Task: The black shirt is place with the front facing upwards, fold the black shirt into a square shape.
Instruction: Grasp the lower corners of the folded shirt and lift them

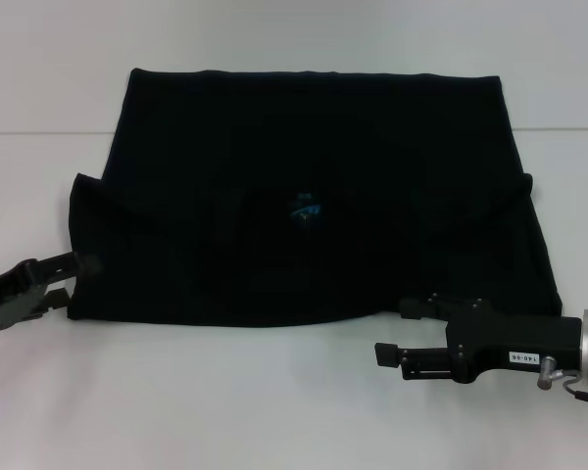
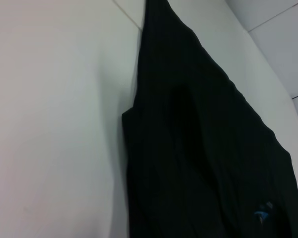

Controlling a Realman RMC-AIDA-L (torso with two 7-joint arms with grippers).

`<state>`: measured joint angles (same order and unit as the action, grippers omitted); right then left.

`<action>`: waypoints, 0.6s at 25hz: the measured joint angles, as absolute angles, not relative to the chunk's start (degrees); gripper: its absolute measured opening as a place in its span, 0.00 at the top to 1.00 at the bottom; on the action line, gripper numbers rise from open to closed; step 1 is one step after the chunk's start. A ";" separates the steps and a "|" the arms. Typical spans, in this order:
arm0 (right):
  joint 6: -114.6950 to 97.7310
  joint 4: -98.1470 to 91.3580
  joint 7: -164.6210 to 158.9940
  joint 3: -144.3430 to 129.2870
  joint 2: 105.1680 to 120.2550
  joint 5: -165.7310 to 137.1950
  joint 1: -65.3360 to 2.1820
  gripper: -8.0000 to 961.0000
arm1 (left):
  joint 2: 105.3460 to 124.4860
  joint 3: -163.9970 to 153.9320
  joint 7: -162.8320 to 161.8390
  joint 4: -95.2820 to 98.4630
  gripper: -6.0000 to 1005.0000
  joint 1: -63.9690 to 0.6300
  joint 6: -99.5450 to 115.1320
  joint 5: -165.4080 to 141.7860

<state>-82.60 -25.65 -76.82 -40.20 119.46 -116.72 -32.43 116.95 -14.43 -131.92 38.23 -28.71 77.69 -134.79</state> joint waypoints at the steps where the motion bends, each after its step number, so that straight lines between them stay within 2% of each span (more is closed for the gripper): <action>1: -82.58 -25.67 -76.82 -40.21 119.45 -116.72 -32.43 0.02 | 116.93 -14.43 -131.91 38.07 0.16 -28.77 77.59 -134.80; 15: -81.06 -25.15 -76.63 -40.25 119.50 -116.53 -32.58 0.02 | 117.00 -17.18 -131.24 36.82 0.18 -29.72 76.29 -134.98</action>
<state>-81.06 -25.15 -76.63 -40.26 119.50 -116.53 -32.58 117.00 -17.18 -131.24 36.82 -29.72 76.29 -134.98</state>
